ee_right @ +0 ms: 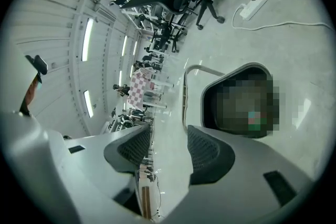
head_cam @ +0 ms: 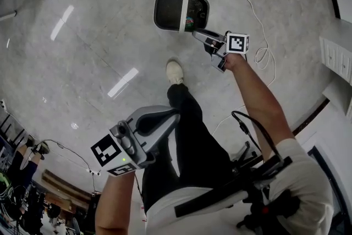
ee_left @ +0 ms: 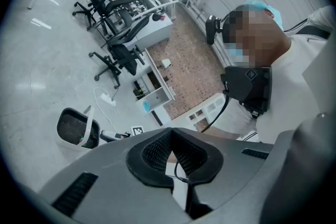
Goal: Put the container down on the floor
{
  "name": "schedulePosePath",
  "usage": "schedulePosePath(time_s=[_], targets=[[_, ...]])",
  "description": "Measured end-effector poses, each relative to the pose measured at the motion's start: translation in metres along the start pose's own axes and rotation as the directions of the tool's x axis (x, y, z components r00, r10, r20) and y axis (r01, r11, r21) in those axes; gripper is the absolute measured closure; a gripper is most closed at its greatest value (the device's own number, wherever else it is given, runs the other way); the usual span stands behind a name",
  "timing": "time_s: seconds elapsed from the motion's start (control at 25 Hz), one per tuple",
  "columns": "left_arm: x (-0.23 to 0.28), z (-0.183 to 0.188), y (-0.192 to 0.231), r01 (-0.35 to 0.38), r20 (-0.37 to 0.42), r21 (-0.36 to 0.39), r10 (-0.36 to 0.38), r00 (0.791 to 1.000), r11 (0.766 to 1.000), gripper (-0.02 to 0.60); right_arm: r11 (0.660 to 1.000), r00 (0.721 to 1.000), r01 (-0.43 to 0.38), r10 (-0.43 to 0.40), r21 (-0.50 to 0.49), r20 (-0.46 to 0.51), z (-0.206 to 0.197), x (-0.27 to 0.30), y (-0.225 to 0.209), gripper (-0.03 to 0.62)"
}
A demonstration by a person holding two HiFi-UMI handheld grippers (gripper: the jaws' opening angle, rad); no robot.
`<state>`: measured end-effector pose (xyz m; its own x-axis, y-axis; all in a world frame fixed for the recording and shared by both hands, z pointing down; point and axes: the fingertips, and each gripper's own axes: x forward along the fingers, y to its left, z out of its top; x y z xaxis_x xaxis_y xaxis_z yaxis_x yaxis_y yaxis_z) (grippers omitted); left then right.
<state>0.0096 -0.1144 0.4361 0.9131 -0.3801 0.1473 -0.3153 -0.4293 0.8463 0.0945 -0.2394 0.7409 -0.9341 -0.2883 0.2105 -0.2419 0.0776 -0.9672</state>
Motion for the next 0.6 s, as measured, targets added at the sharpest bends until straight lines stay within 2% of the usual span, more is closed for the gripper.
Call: schedulePosePath(time_s=[0.12,0.24,0.28,0.44,0.6], targets=[[-0.011,-0.002,-0.024,0.018,-0.002,0.04,-0.018,1.0,0.999,0.571,0.999,1.0,0.025,-0.025,-0.026,-0.019,-0.021,-0.025,0.025,0.411],[-0.03,-0.012,-0.053,0.034,-0.003,0.078,-0.034,0.999,0.996,0.571,0.995,0.997,0.046,-0.051,-0.085,-0.056,-0.055,-0.047,0.059,0.546],[-0.038,-0.017,-0.063,0.037,-0.004,0.087,-0.037,0.999,0.995,0.571,0.995,0.997,0.034,-0.04,-0.089,-0.069,-0.071,-0.05,0.076,0.559],[-0.079,-0.047,-0.108,0.06,-0.009,0.121,-0.059,0.998,0.991,0.571,0.984,0.994,0.028,-0.046,-0.174,-0.102,-0.134,-0.059,0.153,0.575],[-0.13,-0.08,-0.153,0.079,-0.023,0.189,-0.076,0.997,0.979,0.572,0.949,0.997,0.037,-0.056,-0.313,-0.053,-0.192,-0.068,0.244,0.576]])
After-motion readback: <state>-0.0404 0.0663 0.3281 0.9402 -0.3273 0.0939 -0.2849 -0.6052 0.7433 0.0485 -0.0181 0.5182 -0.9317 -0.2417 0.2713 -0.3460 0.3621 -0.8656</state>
